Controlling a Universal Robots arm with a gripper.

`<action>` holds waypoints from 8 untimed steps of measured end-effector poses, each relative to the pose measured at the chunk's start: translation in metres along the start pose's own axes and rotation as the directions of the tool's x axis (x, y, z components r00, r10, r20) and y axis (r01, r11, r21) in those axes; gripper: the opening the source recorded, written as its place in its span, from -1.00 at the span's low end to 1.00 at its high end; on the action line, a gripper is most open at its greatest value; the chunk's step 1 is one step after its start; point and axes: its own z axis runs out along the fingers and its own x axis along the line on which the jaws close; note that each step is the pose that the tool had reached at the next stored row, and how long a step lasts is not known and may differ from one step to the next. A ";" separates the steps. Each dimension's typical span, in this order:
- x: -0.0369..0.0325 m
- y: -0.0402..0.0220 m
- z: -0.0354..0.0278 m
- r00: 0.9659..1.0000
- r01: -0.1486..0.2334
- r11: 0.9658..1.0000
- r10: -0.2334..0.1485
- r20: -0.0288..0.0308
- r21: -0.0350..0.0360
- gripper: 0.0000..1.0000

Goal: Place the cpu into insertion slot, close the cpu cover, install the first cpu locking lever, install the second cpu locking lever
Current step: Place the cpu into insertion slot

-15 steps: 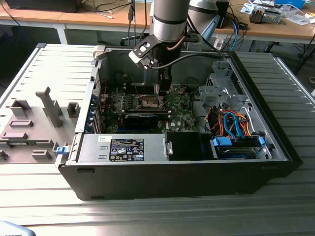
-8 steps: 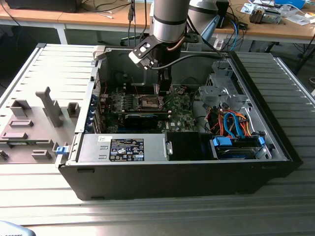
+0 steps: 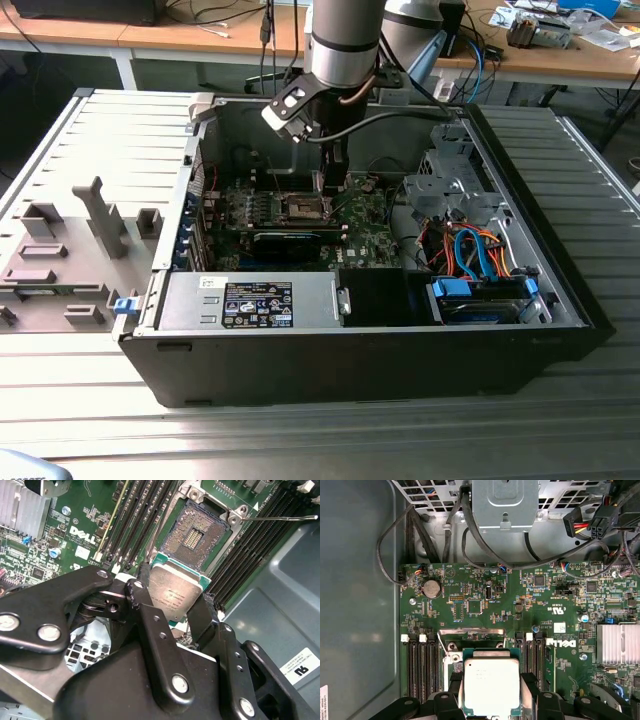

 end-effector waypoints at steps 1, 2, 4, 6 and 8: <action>0.0000 0.0000 0.0002 1.000 0.000 1.000 0.000 0.000 0.000 0.09; 0.0000 0.0000 0.0004 1.000 0.000 1.000 0.000 0.000 0.000 0.09; 0.0000 0.0000 0.0009 1.000 0.000 1.000 0.000 0.000 0.000 0.09; 0.0000 0.0000 0.0012 1.000 0.000 1.000 0.000 0.000 0.000 0.09; -0.0001 0.0000 0.0019 1.000 0.000 1.000 0.000 0.000 0.000 0.09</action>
